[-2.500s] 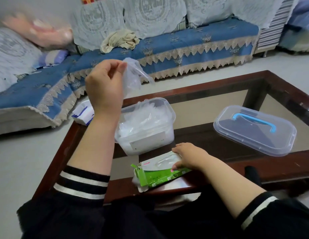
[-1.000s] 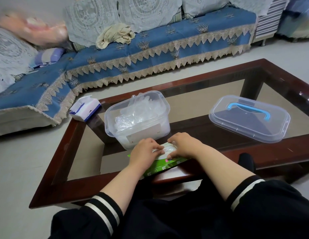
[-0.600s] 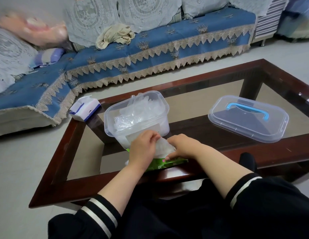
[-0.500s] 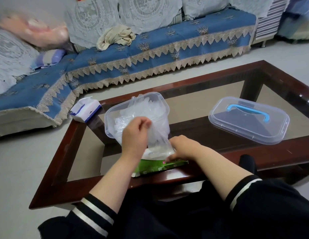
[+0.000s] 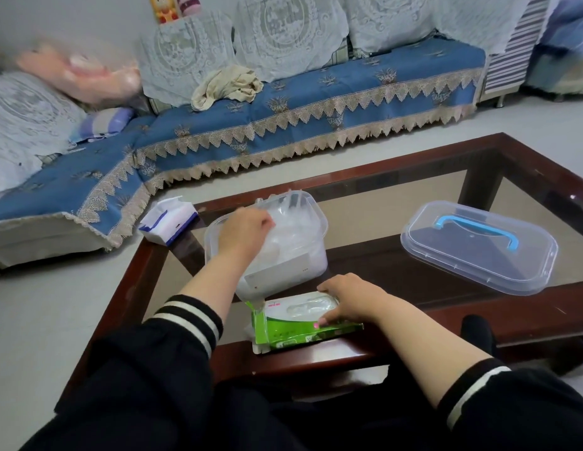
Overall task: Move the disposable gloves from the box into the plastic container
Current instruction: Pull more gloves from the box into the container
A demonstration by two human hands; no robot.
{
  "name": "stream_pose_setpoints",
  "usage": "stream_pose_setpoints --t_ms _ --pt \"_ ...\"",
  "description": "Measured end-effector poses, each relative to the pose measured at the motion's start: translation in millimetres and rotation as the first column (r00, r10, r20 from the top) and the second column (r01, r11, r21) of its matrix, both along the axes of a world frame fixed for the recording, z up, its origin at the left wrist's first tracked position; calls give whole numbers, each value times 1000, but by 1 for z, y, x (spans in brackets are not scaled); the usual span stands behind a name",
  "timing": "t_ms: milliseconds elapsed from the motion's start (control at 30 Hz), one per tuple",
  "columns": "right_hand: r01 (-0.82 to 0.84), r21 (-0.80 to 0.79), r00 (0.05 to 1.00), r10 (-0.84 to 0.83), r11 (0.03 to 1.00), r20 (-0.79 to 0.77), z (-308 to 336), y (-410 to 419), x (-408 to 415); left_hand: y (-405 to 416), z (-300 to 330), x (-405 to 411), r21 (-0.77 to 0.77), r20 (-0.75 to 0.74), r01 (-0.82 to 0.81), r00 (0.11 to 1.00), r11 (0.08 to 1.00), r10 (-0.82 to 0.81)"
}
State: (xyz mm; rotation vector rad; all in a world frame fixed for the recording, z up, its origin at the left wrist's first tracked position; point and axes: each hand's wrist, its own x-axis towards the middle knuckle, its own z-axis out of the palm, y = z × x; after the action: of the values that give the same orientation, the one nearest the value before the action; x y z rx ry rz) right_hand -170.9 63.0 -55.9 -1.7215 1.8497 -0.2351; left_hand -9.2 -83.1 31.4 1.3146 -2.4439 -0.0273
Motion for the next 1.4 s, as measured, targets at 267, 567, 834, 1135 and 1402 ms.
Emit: stream_pose_setpoints --t_ms 267,567,834,1135,1402 --pt "4 -3 1000 -4 1000 3 -1 0 -1 -27 -10 -12 509 368 -65 918 858 -149" --pt "-10 6 1000 10 1000 -13 -1 -1 -1 -24 24 -6 295 17 -102 995 950 102" --pt "-3 10 1000 3 1000 21 1 1 -1 87 -21 10 -152 -237 416 865 897 -442" --pt "-14 31 998 12 999 67 -2 0 -4 89 -92 16 295 -12 153 988 943 -157" --pt "2 16 998 -3 1000 62 -2 3 -6 97 -85 18 -3 -122 319 941 948 -317"
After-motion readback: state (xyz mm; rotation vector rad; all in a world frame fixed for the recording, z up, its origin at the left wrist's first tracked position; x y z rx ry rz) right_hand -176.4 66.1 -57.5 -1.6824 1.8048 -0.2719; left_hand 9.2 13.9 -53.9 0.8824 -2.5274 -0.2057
